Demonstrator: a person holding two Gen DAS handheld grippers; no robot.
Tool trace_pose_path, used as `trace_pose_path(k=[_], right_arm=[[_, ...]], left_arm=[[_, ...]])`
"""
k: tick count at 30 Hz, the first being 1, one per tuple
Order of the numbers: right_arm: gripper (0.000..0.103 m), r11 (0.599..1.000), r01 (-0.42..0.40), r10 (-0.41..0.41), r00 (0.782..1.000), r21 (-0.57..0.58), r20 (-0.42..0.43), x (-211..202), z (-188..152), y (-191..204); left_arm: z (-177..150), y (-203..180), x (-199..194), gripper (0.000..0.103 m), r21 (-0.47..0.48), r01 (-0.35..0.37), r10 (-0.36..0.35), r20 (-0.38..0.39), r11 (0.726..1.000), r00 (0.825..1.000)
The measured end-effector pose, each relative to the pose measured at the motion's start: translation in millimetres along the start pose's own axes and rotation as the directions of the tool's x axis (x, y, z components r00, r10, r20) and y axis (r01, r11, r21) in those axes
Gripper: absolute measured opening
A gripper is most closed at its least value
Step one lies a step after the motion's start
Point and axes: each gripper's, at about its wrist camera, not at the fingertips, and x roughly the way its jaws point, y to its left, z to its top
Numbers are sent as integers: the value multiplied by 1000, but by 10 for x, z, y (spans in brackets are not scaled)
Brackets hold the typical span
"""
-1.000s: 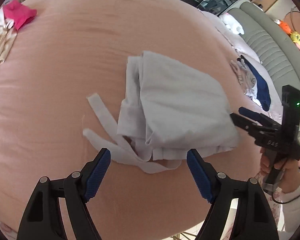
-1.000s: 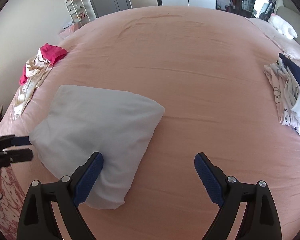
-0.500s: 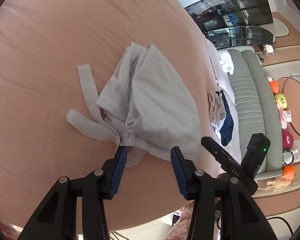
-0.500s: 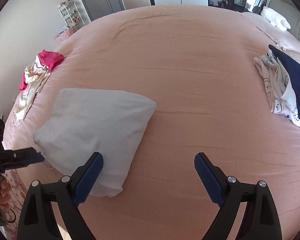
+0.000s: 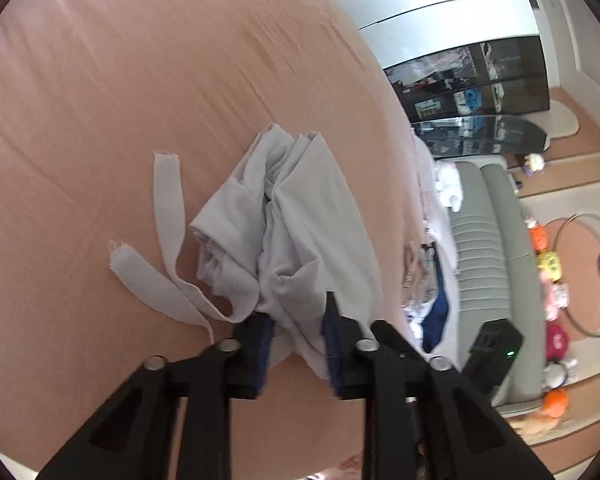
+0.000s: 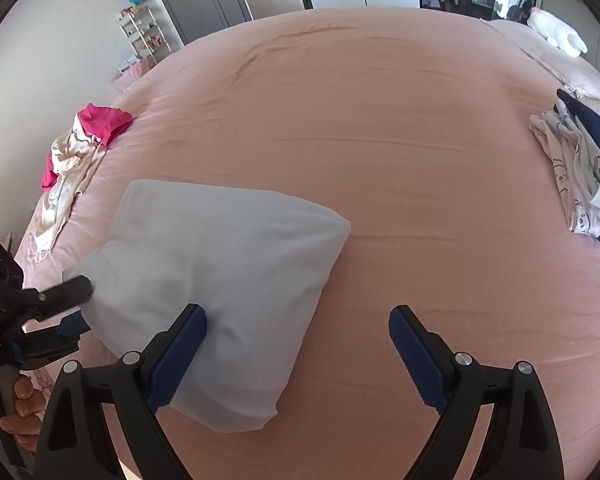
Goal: Fold clothes
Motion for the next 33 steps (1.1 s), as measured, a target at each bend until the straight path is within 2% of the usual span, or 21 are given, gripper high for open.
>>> trace_pose_path(k=[2,4,6,8,10,12,14,15,18,21,23,25,27,28,29,31,33], right_arm=[[93,1000,-4,4,1000,-11,-10,-60,-44,-48],[93,1000,9,-10,1000,-24,-12,110,80,132],[93,1000,13,-13,1000,-28,-12,80,82,73],[93,1000,8,-8,1000,-12,-14,134,138,72],[93,1000,1,-1,1000,9,-20,240,207,138],[93,1000,4,-4,1000,19,-26,323,255,202],[93,1000,8,-7,1000,21,-26,334,268,215],[93,1000,7,-7,1000,22,-23,330,277,218],[93,1000,9,-9,1000,20,2,239,287,182],[93,1000,21,-21,998,-4,65,133,340,199],[93,996,53,-49,997,-65,57,211,346,251],[93,986,84,-82,996,-145,20,380,320,320],[95,989,77,-79,997,-124,-10,487,316,296],[97,991,73,-77,997,-112,-25,539,315,281],[97,993,70,-74,996,-99,-40,590,313,267],[97,998,51,-51,999,-38,6,410,340,185],[97,998,52,-48,991,-29,123,188,333,171]], left_arm=[[-21,-222,-15,12,100,-75,73,21,992,997],[-6,-447,-24,12,208,-134,133,18,969,991],[44,-561,-67,12,271,-144,139,37,952,990],[133,-556,-25,12,295,-165,158,45,941,986],[242,-419,139,12,259,-168,177,-12,951,984],[293,-115,172,14,130,-119,129,-70,984,989],[321,50,154,15,50,-53,57,-63,997,996],[331,46,128,15,61,-30,32,-33,998,999],[323,-125,12,12,156,-108,101,52,982,994],[319,-108,27,13,179,-165,164,20,970,986],[331,-19,104,18,184,-178,186,-27,967,982],[421,178,73,21,81,-65,71,-69,995,995],[521,360,-80,29,-8,-17,16,-38,1000,999],[563,382,-213,43,1,-84,84,9,996,996],[592,347,-365,52,34,-170,167,72,985,983],[613,120,-599,53,159,-273,238,209,949,948],[633,-227,-511,54,349,-280,212,221,894,952]])
